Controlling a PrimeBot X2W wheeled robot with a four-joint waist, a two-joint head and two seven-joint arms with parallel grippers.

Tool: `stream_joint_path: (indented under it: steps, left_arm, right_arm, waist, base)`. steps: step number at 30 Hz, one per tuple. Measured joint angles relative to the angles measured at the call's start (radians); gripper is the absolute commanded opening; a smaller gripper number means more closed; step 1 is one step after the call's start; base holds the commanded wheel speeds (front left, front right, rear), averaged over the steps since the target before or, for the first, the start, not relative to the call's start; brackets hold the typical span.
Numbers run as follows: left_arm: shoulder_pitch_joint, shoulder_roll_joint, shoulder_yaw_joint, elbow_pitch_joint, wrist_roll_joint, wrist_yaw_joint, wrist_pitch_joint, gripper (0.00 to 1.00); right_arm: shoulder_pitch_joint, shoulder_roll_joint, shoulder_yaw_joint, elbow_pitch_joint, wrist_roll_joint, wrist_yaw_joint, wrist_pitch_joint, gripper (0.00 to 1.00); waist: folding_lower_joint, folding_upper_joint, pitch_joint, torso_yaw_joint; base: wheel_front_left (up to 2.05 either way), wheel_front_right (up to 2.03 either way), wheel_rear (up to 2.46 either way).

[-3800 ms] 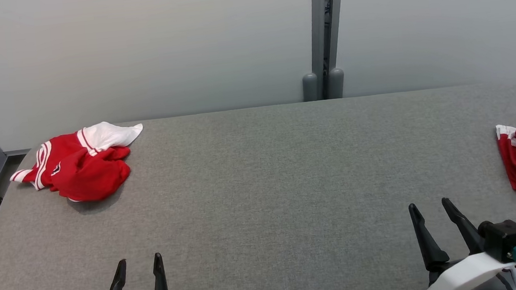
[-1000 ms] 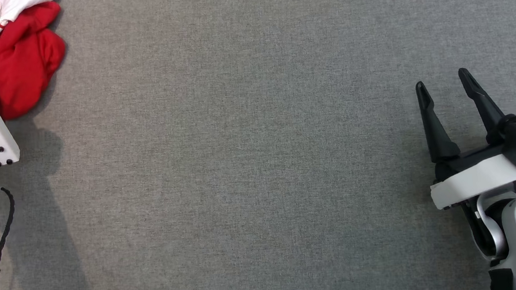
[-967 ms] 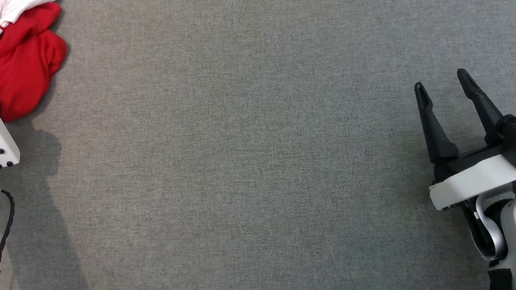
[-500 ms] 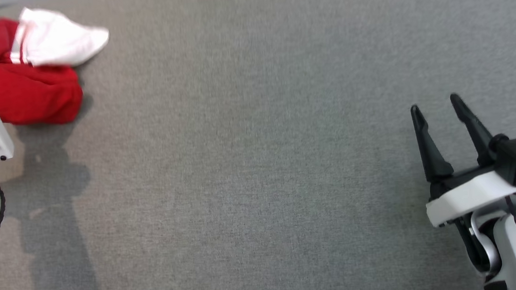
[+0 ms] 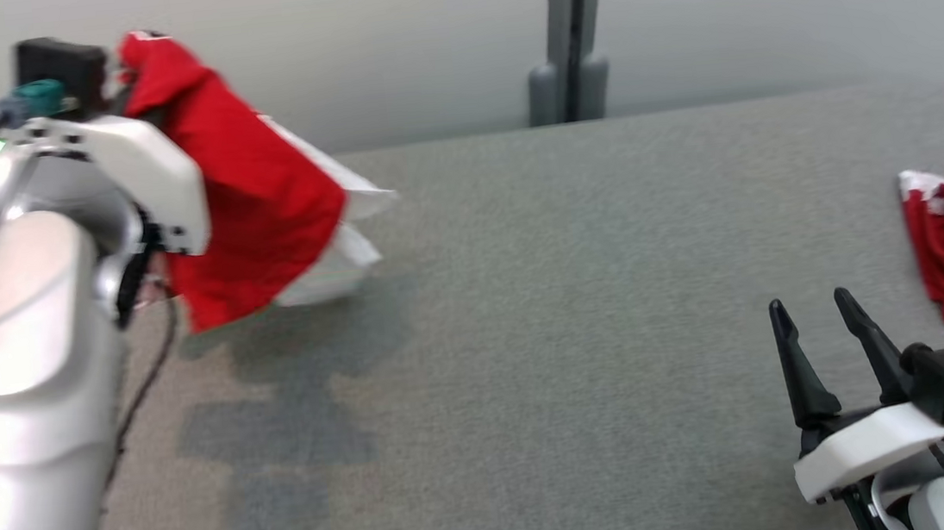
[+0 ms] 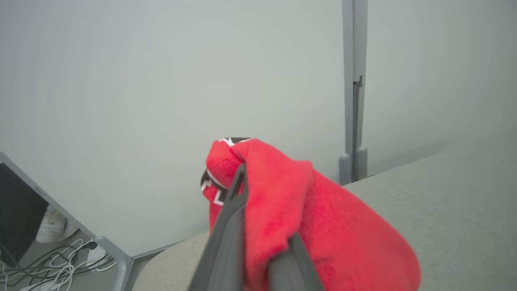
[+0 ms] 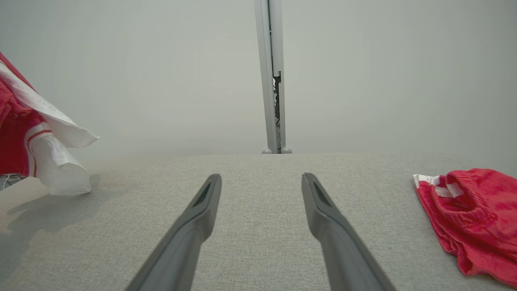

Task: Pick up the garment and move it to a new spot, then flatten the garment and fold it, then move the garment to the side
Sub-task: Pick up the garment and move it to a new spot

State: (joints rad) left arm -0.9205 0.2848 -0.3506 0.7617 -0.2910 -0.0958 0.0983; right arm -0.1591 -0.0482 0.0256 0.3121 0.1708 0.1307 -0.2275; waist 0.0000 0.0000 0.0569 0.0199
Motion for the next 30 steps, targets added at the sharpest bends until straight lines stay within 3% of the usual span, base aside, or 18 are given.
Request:
stream_joint_path:
  steps: [5, 10, 16, 23, 25, 26, 30]
  left_arm:
    - [0.033, -0.109, -0.027, -0.109, -0.031, 0.010, 0.035, 0.00]
    - [0.110, -0.206, -0.057, -0.150, -0.067, 0.056, 0.045, 0.00]
    - [0.194, -0.233, -0.087, -0.074, -0.130, 0.140, -0.004, 0.00]
    - [0.255, -0.236, -0.207, -0.008, -0.246, 0.176, -0.062, 0.00]
    - [0.260, -0.237, -0.240, 0.008, -0.274, 0.189, -0.088, 0.58]
    - [0.260, -0.239, -0.254, 0.016, -0.281, 0.196, -0.105, 1.00]
    - [0.260, -0.236, -0.312, 0.056, -0.296, 0.196, -0.201, 1.00]
  right_arm:
    - [0.024, 0.000, -0.007, 0.008, 0.006, 0.000, -0.007, 1.00]
    - [0.024, -0.001, 0.016, 0.008, 0.016, 0.000, -0.009, 1.00]
    - [-0.019, 0.001, 0.058, 0.011, 0.036, 0.000, -0.012, 1.00]
    - [-0.038, 0.000, 0.073, 0.034, 0.049, 0.000, -0.021, 1.00]
    - [-0.038, 0.000, 0.069, 0.041, 0.049, 0.000, -0.024, 1.00]
    - [-0.038, 0.000, 0.064, 0.044, 0.049, 0.000, -0.027, 1.00]
    - [-0.037, 0.000, 0.033, 0.051, 0.038, 0.000, -0.029, 1.00]
  waist:
    - [0.0000, 0.0000, -0.042, -0.064]
    - [0.0000, 0.0000, -0.030, -0.120]
    - [0.0000, 0.0000, 0.036, -0.176]
    - [0.0000, 0.0000, 0.090, -0.239]
    - [0.0000, 0.0000, 0.099, -0.252]
    - [0.0000, 0.0000, 0.101, -0.255]
    - [0.0000, 0.0000, 0.085, -0.238]
  base:
    - [0.00, 0.00, 0.00]
    - [0.00, 0.00, 0.00]
    - [0.00, 0.00, 0.00]
    - [0.00, 0.00, 0.00]
    - [0.00, 0.00, 0.00]
    - [0.00, 0.00, 0.00]
    - [0.00, 0.00, 0.00]
